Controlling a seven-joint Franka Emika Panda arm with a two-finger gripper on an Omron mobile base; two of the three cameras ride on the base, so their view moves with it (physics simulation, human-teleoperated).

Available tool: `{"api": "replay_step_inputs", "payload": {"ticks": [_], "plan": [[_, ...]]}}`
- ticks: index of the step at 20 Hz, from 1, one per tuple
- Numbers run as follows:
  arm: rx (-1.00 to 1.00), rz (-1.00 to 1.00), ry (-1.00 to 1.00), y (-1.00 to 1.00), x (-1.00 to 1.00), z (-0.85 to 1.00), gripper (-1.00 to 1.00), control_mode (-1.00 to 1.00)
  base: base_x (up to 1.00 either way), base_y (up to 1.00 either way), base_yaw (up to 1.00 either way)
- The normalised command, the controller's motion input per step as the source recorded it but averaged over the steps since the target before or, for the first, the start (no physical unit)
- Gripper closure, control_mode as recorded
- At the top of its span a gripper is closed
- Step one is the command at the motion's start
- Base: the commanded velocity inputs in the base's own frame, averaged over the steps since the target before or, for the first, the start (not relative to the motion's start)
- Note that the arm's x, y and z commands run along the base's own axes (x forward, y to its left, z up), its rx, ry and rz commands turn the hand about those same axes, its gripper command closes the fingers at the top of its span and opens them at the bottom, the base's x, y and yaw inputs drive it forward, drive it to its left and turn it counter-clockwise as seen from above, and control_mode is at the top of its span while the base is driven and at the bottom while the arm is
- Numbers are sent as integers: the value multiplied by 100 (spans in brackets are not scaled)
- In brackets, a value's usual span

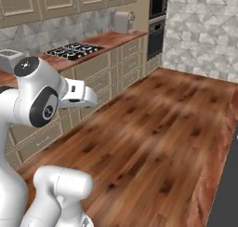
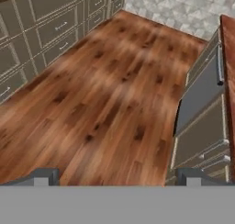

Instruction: Grab the lemon wedge and garlic from the fridge, place them in the blender, close the lid, and turn on the blender to create a marinade.

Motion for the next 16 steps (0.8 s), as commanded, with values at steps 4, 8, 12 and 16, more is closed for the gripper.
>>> {"api": "replay_step_inputs", "payload": {"ticks": [4, 8, 12, 16], "plan": [[0, 0, 0, 0, 0, 0, -100, 100, 0, 0, 61], [0, 0, 0, 0, 0, 0, -100, 100, 0, 0, 61], [0, 0, 0, 0, 0, 0, -100, 100, 0, 0, 61], [0, 0, 0, 0, 0, 0, -100, 100, 0, 0, 61]]}}
